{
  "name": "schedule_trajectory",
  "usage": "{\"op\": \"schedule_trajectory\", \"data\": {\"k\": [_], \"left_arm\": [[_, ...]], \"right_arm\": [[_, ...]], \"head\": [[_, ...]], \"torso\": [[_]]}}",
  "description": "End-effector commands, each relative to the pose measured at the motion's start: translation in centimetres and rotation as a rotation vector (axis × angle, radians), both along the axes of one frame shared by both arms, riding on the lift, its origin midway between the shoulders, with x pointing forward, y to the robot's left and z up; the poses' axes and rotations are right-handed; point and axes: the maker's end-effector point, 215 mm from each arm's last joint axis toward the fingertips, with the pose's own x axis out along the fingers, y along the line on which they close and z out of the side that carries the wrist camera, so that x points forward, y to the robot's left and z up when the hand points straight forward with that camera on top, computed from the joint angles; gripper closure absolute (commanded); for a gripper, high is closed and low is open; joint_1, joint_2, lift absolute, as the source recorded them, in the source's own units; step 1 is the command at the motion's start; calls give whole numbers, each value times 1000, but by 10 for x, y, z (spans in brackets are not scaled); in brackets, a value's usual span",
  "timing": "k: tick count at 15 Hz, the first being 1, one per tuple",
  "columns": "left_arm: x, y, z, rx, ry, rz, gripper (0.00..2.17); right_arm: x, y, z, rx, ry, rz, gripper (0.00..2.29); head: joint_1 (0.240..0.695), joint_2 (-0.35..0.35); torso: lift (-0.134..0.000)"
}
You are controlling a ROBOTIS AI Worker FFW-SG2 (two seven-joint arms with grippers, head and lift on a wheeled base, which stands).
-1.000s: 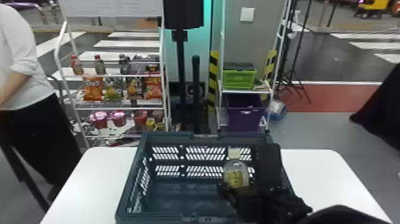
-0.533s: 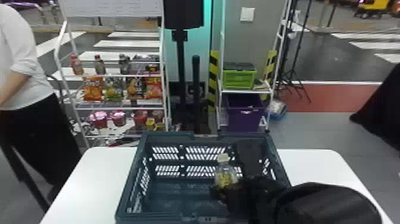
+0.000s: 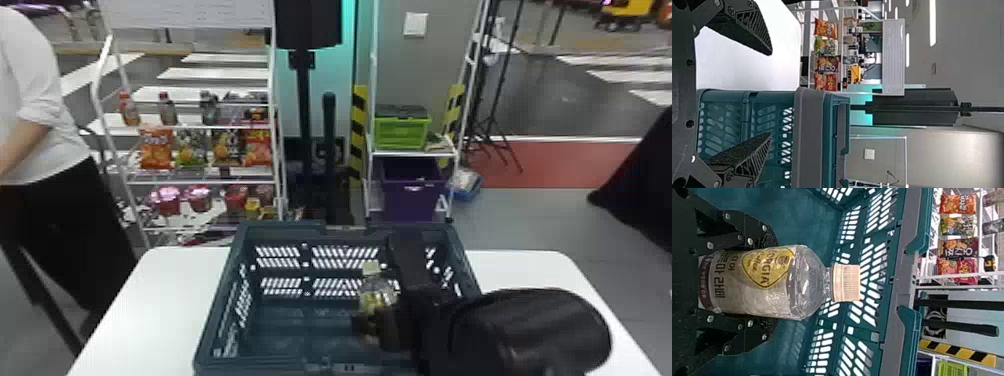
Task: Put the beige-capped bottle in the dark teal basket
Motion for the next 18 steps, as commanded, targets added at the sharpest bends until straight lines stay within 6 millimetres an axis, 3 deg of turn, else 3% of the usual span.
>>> {"op": "schedule_trajectory", "data": {"k": [1,3,5,6,11,14,17,18], "left_arm": [[1,0,-1,1,2,0,161],[1,0,-1,1,4,0,161],[2,0,1,0,-1,0,161],[2,0,1,0,-1,0,161],[2,1,2,2,-2,-3,161],[2,2,4,0,-7,-4,161],[2,3,10,-5,-26,-2,161],[2,3,10,-5,-26,-2,161]], "right_arm": [[-8,-1,-8,-17,51,13,2057],[-10,-4,-10,-30,62,9,1382],[-10,-6,-11,-38,63,3,151],[-10,-6,-11,-38,63,1,49],[-5,-3,-2,-27,36,3,36],[-2,6,25,14,-48,4,33],[-12,17,64,124,-198,-12,33],[-12,9,76,151,-269,-27,33]], "head": [[499,0],[499,0],[499,0],[499,0],[499,0],[499,0],[499,0],[499,0]], "torso": [[0],[0],[0],[0],[0],[0],[0],[0]]}}
